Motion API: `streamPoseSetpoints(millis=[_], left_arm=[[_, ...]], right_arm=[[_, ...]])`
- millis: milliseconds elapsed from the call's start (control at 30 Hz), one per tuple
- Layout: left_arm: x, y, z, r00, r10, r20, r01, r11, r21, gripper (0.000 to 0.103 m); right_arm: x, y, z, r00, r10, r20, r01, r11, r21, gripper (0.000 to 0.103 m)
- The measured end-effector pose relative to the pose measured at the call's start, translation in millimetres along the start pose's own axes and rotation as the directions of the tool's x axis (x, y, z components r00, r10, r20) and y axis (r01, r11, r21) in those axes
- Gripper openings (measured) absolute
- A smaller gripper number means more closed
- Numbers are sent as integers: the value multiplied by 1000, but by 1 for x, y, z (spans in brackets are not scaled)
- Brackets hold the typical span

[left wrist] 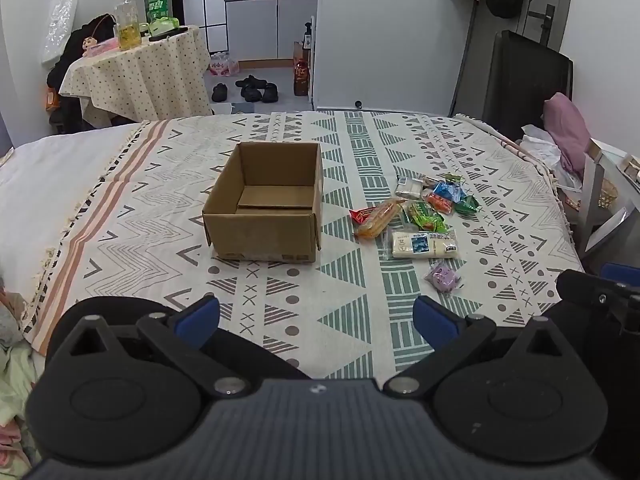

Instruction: Organize snacks

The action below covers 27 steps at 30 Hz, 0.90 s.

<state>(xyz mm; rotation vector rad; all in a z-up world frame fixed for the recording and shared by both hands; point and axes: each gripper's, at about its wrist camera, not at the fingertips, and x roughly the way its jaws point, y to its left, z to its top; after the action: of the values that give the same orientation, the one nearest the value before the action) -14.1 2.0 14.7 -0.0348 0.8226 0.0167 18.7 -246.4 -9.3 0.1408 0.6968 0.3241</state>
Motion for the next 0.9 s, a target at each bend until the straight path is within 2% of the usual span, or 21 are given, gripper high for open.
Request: streamPoseSetpoints(millis=[900], left_arm=[[-1, -2, 0, 1000, 2, -1, -2, 1000, 7, 102]], right_arm=[[-3, 1, 2, 1000, 4, -6, -4, 1000, -7, 103]])
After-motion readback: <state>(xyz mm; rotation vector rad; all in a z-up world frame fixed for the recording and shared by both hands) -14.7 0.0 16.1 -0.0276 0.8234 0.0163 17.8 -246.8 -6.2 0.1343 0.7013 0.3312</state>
